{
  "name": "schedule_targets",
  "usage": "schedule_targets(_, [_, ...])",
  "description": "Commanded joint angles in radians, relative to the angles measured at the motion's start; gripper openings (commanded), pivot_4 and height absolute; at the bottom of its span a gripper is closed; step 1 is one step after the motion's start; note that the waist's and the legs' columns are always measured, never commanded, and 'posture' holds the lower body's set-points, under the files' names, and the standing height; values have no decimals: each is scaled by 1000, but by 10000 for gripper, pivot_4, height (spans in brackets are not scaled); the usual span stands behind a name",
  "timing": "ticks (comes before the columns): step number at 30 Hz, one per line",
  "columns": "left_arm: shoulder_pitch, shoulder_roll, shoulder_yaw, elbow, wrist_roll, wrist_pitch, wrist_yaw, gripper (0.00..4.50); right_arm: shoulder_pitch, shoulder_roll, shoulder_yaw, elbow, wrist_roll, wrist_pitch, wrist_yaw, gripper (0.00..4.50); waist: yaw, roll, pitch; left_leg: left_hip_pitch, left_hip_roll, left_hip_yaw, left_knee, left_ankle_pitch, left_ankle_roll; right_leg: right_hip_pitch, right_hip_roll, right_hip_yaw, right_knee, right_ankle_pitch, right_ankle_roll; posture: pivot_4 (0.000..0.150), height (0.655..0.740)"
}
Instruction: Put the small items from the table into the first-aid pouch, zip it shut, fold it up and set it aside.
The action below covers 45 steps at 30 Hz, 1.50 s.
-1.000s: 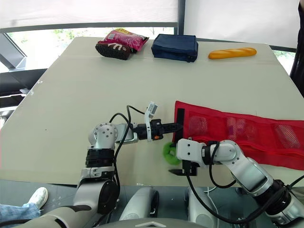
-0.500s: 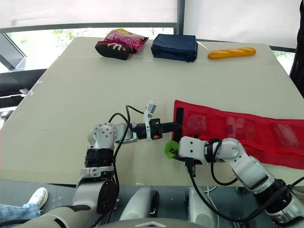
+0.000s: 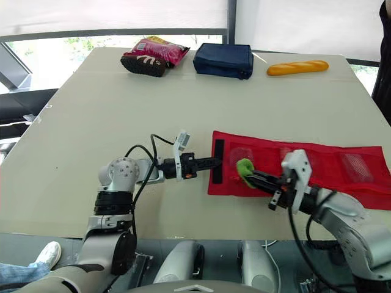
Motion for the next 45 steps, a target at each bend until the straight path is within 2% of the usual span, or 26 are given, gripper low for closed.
schedule_targets(1, [10,73,-33,-9,22,-48,-59,0,80,58,-151,-30,126,-15,-99,409,-2,0,0,0,0,0,0,0,0,0,1,0,0,0,0,1500,7134])
schedule_targets(10, [12,197,-105,13,59,-111,-173,0,218,195,-330,45,291,-96,-251,409,-9,1,0,1,3,3,0,0,0,-1,1,3,1,0,0,1500,7134])
schedule_targets(16, [4,326,-132,76,116,-197,-273,0,269,164,-502,208,310,-165,-277,409,-9,1,0,1,5,7,-1,0,0,-3,2,5,0,0,0,1500,7134])
schedule_targets(21, [-27,406,-120,177,169,-277,-323,0,243,110,-625,353,321,-203,-314,409,-10,2,0,1,6,9,-4,0,0,-5,2,7,0,0,0,1500,7134])
schedule_targets(27, [-72,448,-100,273,213,-336,-343,0,190,92,-650,450,236,-256,-407,409,-10,2,0,2,6,10,-5,0,0,-5,3,7,0,0,0,1500,7134])
schedule_targets(32, [-86,456,-97,281,221,-338,-349,0,165,110,-619,455,186,-273,-434,409,-10,2,0,1,6,11,-7,0,0,-6,2,8,-1,0,0,1500,7134])
schedule_targets(33, [-85,456,-97,276,221,-336,-347,0,168,113,-608,438,187,-270,-419,5606,-10,2,0,1,6,11,-8,0,0,-6,2,8,-1,0,0,1500,7134])
schedule_targets(34, [-84,455,-97,271,221,-333,-346,0,172,116,-600,423,193,-268,-404,7279,-10,2,0,2,6,11,-9,0,0,-6,2,8,-1,0,0,1500,7134])
schedule_targets(36, [-83,452,-95,262,221,-328,-342,0,179,115,-594,404,215,-260,-376,15113,-10,2,0,2,6,11,-11,0,0,-6,2,8,-2,0,0,1500,7134])
schedule_targets(41, [-81,460,-88,242,221,-316,-332,0,227,80,-616,361,323,-211,-260,41891,-11,2,0,3,6,12,-13,0,0,-6,3,9,-2,1,3,1500,7134])
schedule_targets(42, [-82,468,-83,244,222,-316,-331,0,257,67,-600,336,326,-194,-227,44307,-10,2,0,3,6,12,-13,0,0,-6,3,9,-2,1,3,1500,7134])
schedule_targets(45, [-85,486,-71,253,230,-320,-326,0,327,34,-526,276,274,-174,-161,44307,-11,2,0,3,7,11,-13,0,0,-6,3,8,-2,1,3,1500,7134])
